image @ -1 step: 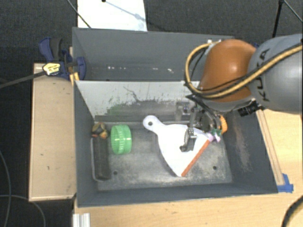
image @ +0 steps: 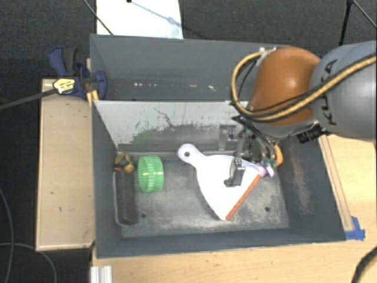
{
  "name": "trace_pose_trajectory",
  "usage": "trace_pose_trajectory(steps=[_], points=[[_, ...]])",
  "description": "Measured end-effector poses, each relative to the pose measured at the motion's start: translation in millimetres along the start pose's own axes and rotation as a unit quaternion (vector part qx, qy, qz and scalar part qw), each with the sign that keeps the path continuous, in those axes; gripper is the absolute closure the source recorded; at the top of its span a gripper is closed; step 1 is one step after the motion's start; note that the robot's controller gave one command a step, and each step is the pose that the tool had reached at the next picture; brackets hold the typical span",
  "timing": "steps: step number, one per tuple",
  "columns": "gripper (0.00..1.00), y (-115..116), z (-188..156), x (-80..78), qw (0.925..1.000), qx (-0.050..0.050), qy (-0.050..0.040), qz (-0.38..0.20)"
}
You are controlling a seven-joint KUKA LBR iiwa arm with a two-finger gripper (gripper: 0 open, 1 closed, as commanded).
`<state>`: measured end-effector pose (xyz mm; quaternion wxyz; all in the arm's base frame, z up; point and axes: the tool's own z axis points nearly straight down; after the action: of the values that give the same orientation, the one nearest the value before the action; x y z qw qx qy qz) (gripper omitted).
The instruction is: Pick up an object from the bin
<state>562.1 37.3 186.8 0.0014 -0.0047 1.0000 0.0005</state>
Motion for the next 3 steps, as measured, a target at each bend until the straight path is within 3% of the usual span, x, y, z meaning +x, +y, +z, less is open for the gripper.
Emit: trace_pose_trajectory(steps=[1,2,3], points=[[0.0,-5,47,-0.5,0.9999,0.0,-0.0039,0.014],[1.0,-22,109,-8.4,0.9959,-0.001,-0.0146,0.089],[1.0,-22,109,-8.4,0.9959,-0.001,-0.0145,0.089]])
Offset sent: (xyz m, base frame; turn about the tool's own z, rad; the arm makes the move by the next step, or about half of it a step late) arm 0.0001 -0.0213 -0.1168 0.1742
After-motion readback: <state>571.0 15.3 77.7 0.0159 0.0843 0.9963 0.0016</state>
